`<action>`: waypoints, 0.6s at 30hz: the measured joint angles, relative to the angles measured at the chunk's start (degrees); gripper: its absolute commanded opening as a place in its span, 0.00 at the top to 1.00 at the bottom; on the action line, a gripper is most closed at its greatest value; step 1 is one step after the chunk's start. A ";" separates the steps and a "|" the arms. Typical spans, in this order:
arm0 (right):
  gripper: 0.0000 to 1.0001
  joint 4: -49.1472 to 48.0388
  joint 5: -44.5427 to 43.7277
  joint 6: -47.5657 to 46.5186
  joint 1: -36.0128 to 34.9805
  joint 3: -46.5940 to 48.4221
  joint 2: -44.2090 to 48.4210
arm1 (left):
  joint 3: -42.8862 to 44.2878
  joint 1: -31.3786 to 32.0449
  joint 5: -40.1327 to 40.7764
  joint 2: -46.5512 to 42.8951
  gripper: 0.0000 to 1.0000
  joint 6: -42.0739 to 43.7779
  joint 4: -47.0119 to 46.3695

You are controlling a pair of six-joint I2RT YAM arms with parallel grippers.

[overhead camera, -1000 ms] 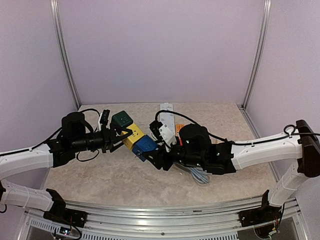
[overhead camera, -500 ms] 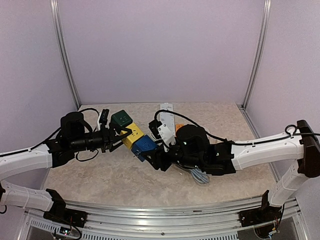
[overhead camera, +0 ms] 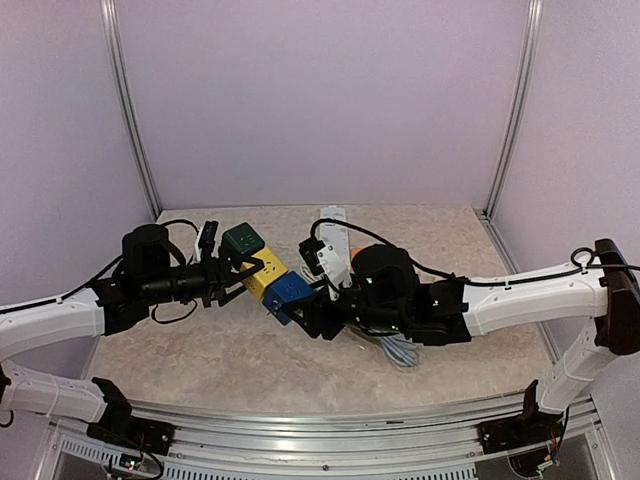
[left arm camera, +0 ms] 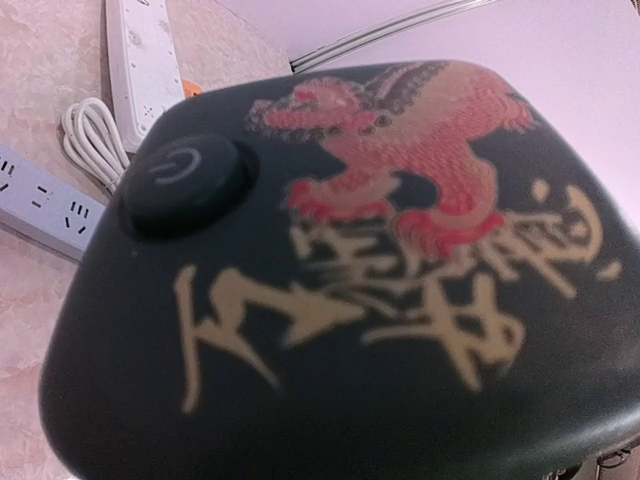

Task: Pull the plug off the socket

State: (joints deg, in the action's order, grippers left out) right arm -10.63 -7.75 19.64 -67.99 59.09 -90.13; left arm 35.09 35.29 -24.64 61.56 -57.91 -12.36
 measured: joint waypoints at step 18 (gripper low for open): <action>1.00 -4.35 1.73 -9.31 -0.28 -3.91 2.73 | 0.00 0.00 -2.99 0.00 0.65 0.50 -1.40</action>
State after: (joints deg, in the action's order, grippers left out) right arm -14.98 -6.02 10.33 -68.27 55.18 -87.39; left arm 35.09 35.29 -27.64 61.56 -57.41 -13.76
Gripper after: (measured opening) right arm 0.605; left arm 0.627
